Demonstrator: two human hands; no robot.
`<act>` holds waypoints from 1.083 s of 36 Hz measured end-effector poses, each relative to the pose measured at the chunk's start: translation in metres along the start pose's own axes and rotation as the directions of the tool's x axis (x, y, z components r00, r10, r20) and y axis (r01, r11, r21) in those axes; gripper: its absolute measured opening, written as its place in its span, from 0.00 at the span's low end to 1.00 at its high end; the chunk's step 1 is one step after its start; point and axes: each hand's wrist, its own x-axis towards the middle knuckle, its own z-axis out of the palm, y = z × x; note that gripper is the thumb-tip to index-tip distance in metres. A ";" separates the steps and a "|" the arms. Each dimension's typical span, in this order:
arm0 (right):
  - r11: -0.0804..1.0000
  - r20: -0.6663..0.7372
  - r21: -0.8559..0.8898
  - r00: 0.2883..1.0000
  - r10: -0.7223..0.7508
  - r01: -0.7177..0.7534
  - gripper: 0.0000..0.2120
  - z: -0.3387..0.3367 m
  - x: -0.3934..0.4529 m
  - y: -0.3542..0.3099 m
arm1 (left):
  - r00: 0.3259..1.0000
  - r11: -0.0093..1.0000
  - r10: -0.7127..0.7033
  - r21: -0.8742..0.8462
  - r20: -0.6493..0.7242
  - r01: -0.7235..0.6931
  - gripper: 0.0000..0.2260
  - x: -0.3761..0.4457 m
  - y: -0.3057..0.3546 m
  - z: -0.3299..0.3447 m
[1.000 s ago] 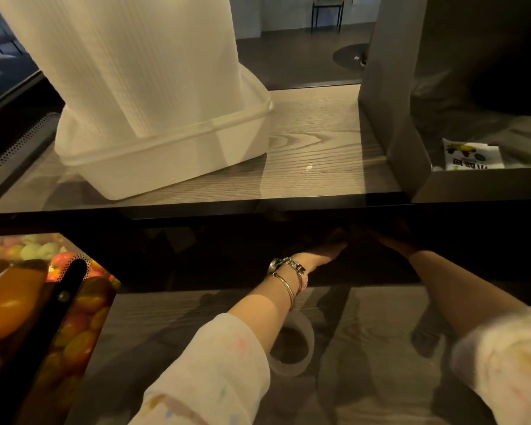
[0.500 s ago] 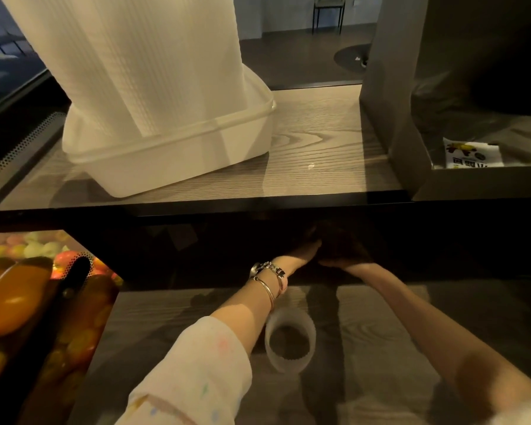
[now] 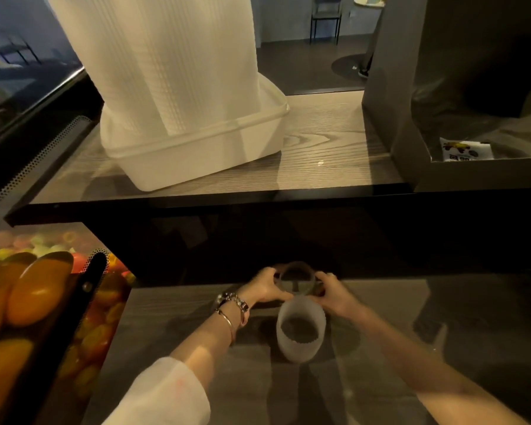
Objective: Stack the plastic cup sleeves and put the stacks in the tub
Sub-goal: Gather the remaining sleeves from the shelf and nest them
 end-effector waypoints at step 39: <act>0.942 -0.089 0.299 0.987 -0.132 0.153 0.30 0.012 -0.116 -0.019 | 0.919 0.923 0.284 -0.181 -0.273 -0.339 0.31 -0.106 -0.040 0.057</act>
